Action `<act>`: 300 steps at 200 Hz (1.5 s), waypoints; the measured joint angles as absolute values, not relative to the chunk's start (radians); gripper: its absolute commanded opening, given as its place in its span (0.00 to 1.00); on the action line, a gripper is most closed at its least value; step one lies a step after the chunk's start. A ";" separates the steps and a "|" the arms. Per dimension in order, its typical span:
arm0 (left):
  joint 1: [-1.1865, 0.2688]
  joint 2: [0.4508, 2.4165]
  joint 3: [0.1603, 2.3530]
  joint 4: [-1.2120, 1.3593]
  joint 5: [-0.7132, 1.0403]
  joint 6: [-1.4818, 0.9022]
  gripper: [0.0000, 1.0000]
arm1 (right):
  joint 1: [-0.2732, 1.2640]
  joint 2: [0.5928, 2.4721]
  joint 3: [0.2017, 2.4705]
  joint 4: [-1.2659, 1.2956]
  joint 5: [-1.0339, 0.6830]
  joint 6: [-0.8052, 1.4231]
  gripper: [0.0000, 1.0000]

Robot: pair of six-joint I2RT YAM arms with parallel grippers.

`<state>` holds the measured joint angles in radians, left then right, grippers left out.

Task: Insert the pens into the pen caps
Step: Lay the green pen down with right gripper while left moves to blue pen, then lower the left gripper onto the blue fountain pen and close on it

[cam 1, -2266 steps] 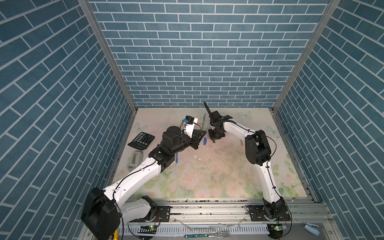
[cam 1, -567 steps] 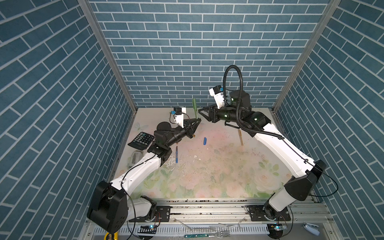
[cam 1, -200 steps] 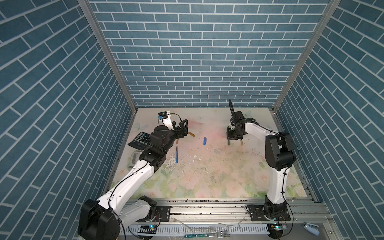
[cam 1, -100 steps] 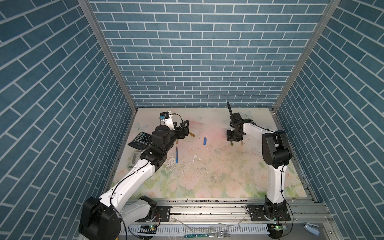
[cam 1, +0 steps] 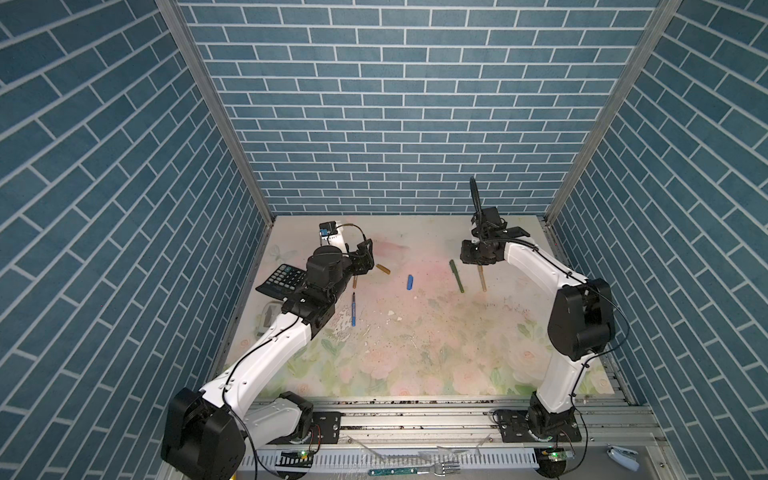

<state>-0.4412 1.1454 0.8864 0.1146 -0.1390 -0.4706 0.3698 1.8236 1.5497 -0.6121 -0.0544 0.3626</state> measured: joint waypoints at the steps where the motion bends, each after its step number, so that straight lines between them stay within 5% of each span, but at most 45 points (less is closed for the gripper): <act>1: -0.441 1.145 0.887 0.113 -0.142 -0.470 0.71 | 0.371 1.818 1.548 -0.612 -0.054 0.363 0.38; 47: -0.434 1.144 0.921 -0.028 -0.270 -0.471 0.70 | 0.434 1.715 1.416 -0.570 -0.018 0.361 0.34; 101: -0.405 1.142 0.956 -0.337 -0.217 -0.452 0.68 | 0.451 1.696 1.349 -0.537 -0.019 0.389 0.19; 145: -0.404 1.277 0.965 -0.546 -0.129 -0.432 0.51 | 0.450 1.691 1.345 -0.479 -0.043 0.408 0.09; 175: -0.403 1.425 0.992 -0.633 -0.087 -0.422 0.39 | 0.450 1.691 1.338 -0.444 -0.068 0.420 0.08; 300: -0.403 1.740 1.082 -0.686 -0.046 -0.389 0.25 | 0.450 1.691 1.231 -0.379 -0.142 0.434 0.04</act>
